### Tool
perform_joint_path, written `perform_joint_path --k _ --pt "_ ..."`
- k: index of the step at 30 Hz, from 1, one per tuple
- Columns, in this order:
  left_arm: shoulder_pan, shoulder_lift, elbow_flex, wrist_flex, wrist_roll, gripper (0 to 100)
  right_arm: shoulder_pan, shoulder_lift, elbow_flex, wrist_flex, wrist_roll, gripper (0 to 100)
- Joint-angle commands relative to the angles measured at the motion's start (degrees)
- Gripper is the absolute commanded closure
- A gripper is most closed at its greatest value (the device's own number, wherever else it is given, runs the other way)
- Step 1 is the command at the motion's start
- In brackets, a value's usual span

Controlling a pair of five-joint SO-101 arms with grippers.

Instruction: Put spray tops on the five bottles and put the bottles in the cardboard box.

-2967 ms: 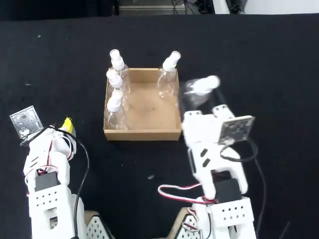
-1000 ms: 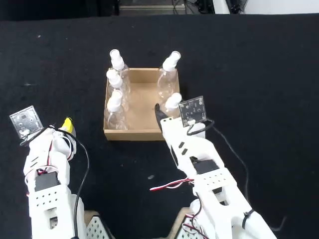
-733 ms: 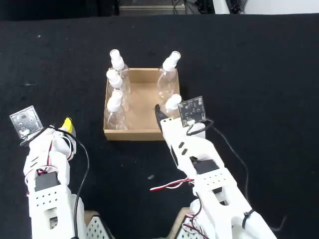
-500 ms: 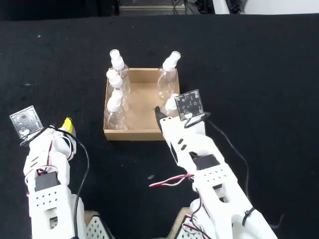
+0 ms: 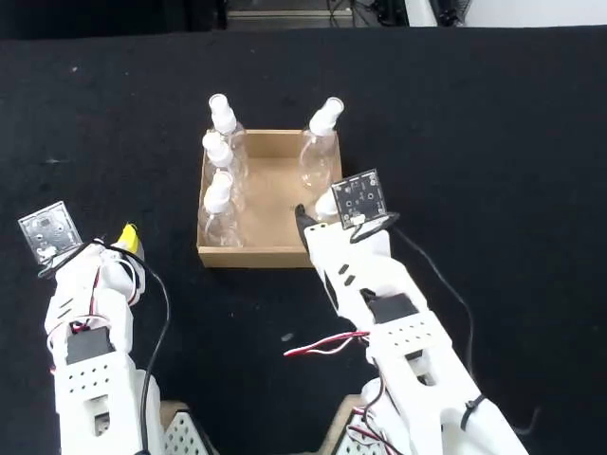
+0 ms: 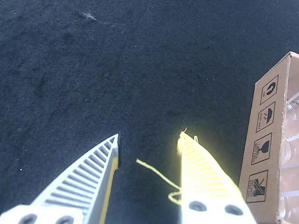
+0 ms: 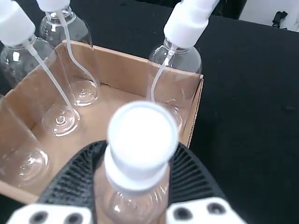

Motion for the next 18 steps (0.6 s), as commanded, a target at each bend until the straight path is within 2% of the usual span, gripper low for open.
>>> perform_joint_path --k 1,13,18 --pt "-0.2 -0.8 -0.3 -1.0 0.1 82 -0.8 0.1 -4.4 -0.1 0.0 98.6" --pt "-0.2 -0.8 0.0 -1.0 0.1 82 -0.6 2.8 -7.7 0.6 0.4 98.6" --pt "-0.2 -0.8 0.0 -1.1 0.1 82 -0.5 10.2 -16.8 9.8 0.4 98.8"
